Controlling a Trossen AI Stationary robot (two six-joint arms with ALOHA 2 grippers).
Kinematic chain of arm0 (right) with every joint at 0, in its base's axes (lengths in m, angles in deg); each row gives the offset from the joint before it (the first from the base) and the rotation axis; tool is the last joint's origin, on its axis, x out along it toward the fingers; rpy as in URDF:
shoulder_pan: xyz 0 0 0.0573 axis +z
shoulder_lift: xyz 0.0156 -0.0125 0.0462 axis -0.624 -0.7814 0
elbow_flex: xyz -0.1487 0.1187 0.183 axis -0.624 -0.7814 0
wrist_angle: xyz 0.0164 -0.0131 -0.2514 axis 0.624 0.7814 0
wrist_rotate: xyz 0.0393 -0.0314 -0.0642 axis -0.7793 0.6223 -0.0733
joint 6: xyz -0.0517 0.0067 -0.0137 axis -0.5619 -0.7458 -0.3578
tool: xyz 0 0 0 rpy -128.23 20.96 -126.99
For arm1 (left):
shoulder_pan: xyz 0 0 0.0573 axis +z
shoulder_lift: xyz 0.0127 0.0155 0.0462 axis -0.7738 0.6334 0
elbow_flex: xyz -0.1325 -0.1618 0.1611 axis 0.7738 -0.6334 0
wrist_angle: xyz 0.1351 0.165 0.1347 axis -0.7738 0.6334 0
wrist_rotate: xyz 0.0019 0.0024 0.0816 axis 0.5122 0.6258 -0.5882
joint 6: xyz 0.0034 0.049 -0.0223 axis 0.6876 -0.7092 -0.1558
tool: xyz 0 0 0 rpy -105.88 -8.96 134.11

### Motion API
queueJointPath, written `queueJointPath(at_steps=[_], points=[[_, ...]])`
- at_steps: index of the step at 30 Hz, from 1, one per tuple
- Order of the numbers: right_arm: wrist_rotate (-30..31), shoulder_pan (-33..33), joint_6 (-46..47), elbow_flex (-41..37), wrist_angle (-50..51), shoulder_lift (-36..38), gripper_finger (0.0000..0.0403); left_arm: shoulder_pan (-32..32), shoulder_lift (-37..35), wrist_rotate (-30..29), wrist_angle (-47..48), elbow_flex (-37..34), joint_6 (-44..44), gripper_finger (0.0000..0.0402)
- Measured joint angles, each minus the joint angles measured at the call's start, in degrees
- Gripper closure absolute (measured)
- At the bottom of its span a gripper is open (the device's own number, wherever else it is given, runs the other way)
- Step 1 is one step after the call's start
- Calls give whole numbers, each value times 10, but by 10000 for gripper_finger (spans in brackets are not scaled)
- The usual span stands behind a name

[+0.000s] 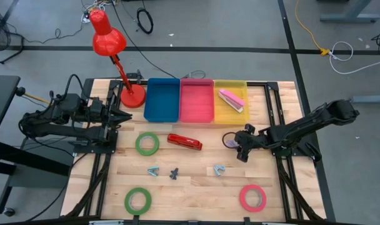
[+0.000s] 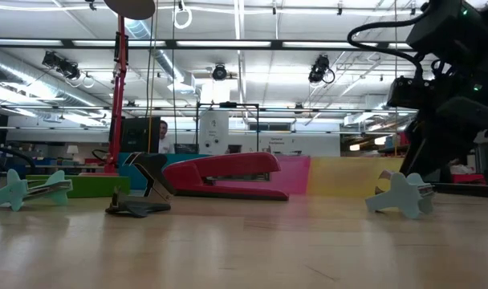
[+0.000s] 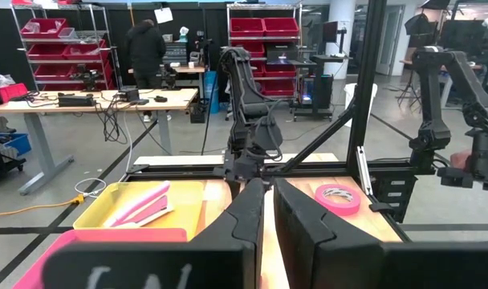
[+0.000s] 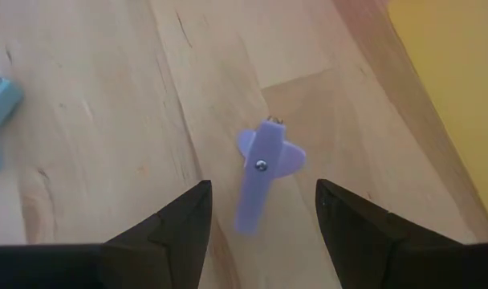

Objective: Pick and place Stapler, Stapler remover, tape
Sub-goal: Put the purple staple remover into the red bin

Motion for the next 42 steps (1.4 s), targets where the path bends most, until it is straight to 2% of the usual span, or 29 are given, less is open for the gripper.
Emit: queueJointPath(at_steps=[12,31,35,42], points=[[11,-8,-11,0,-21,-35,191,0,0,0,0,0,0,367],[-20,-23,-23,0,-21,-35,343,0,0,0,0,0,0,367],[-20,-23,-25,0,-21,-34,359,0,0,0,0,0,0,367],[-24,-23,-26,0,-22,-34,361,0,0,0,0,0,0,367]])
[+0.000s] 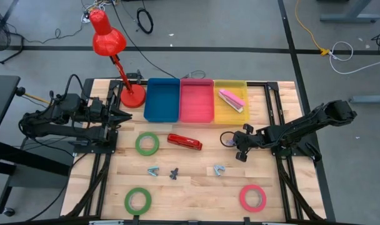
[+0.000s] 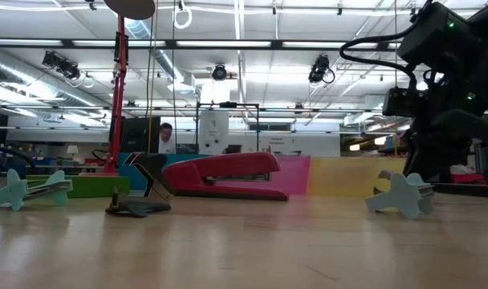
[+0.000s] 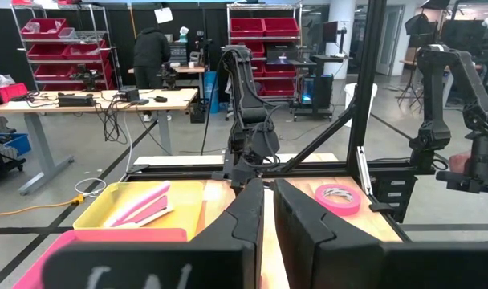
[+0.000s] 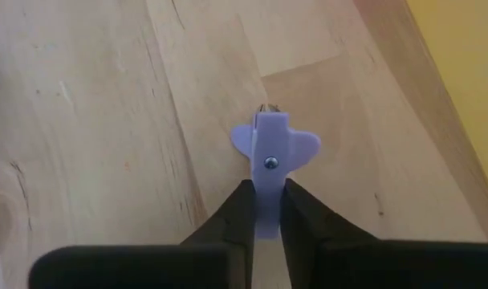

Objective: Pick and place Stapler, Stapler remover, tape
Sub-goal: Put the purple staple remover into the red bin

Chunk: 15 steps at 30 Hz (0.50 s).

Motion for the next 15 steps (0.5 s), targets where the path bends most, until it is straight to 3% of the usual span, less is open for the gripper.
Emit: queueJointPath(at_steps=[7,15], points=[[-19,0,-3,13,-11,0,361,0,0,0,0,0,0,367],[-20,-12,-51,95,-1,0,361,0,0,0,0,0,0,367]])
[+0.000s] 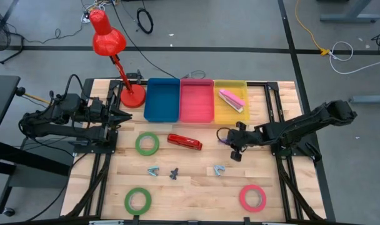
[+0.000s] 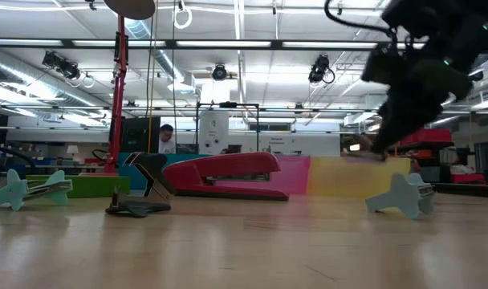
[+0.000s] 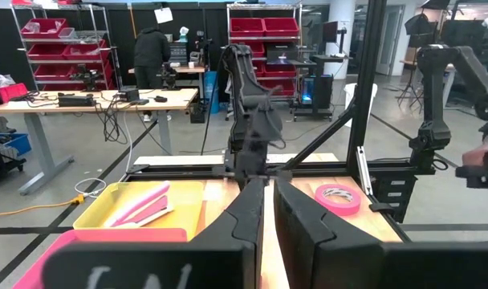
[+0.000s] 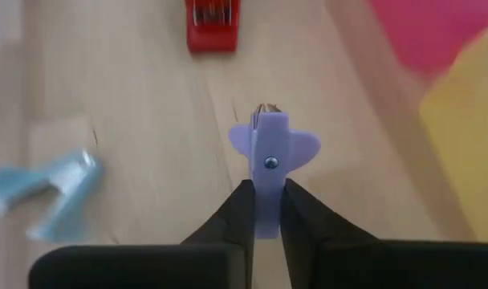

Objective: Pick and place Stapler, Stapler remover, tape
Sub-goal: Put the purple staple remover into the red bin

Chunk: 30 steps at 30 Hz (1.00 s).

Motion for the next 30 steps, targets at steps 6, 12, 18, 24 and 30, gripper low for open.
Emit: queueJointPath(at_steps=[6,12,18,24,30], points=[[0,-33,-60,84,17,0,361,0,0,0,0,0,0,367],[-4,-73,-119,161,35,0,361,0,0,0,0,0,0,367],[-4,-111,-163,217,56,0,361,0,0,0,0,0,0,367],[-4,-152,-215,237,45,0,361,0,0,0,0,0,0,367],[-10,-197,-245,237,16,-11,361,0,0,0,0,0,0,367]])
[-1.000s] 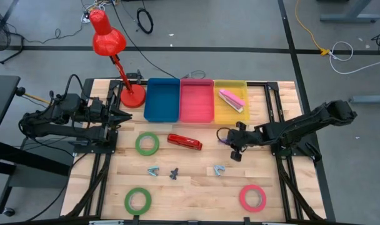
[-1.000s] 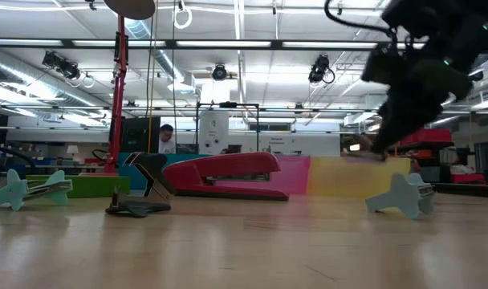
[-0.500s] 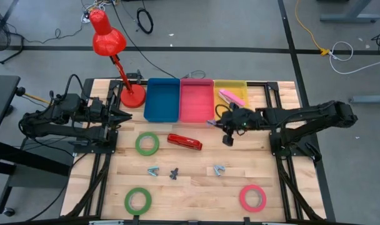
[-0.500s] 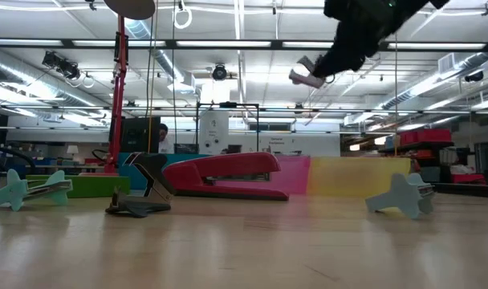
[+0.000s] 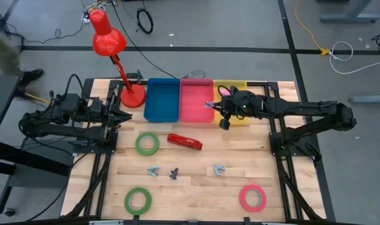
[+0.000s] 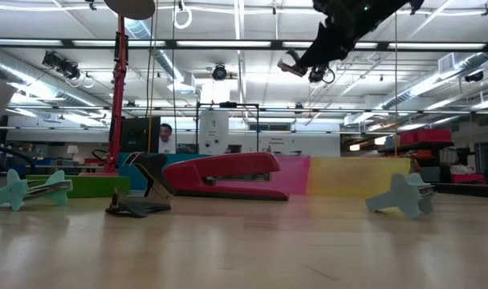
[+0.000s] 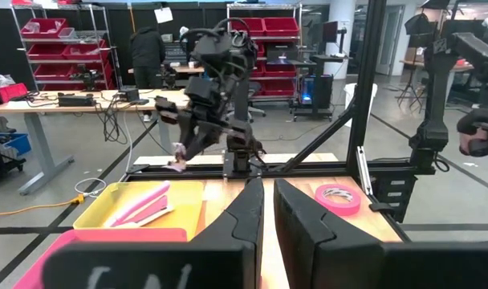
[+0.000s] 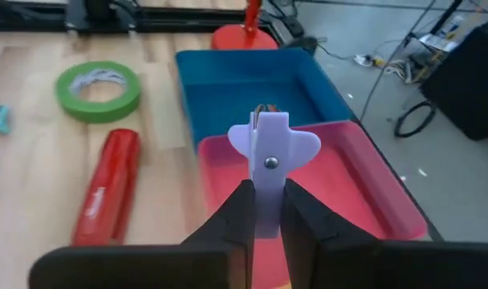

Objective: Pick and place Stapler, Stapler remover, tape
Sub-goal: Put the purple staple remover into the red bin

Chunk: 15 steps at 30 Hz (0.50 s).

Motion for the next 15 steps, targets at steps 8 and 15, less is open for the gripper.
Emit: queueJointPath(at_steps=[8,15], points=[[-16,-58,-28,0,-55,-73,361,0,0,0,0,0,0,367],[-46,-107,-28,0,-104,-155,361,0,0,0,0,0,0,367]])
